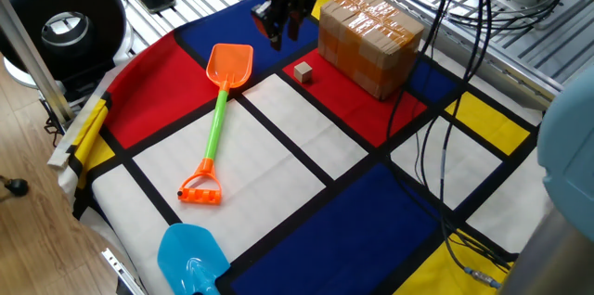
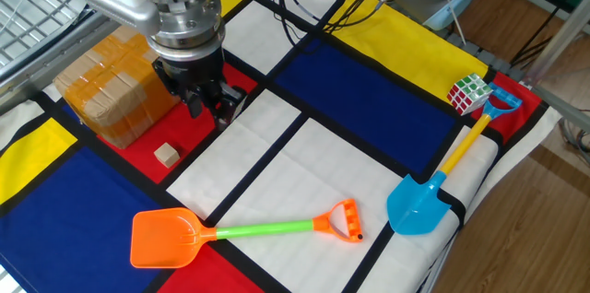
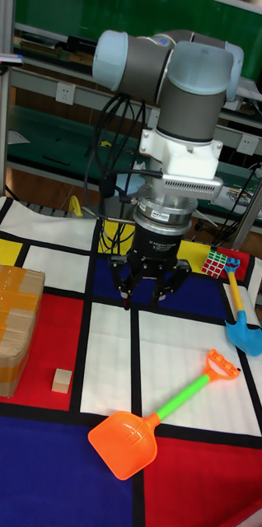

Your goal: Use a shovel to scoop up an object

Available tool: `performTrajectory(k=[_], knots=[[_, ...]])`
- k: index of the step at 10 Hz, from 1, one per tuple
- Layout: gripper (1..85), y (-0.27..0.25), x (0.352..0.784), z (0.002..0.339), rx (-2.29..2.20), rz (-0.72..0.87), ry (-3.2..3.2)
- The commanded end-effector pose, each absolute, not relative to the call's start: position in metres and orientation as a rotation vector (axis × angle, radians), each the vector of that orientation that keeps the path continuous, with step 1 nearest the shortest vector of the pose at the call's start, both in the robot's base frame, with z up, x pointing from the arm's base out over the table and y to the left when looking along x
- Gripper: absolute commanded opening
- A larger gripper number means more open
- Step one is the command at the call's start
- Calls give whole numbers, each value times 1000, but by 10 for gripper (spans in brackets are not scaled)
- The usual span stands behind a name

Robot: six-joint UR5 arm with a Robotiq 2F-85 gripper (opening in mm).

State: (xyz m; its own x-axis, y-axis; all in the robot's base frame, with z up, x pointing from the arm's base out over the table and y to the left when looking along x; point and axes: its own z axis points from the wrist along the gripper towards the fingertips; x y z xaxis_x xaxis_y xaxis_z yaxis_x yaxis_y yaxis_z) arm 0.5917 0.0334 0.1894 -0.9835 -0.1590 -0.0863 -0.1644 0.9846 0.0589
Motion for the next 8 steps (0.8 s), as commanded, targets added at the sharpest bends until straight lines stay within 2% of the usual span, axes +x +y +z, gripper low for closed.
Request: performTrajectory(k=[1,4,7,8], knots=[[517,33,595,191,-389,95,3020],[537,36,586,194,-493,92,3078],[537,71,614,198,-499,139,3046],[440,87,626,198,-498,167,3005]])
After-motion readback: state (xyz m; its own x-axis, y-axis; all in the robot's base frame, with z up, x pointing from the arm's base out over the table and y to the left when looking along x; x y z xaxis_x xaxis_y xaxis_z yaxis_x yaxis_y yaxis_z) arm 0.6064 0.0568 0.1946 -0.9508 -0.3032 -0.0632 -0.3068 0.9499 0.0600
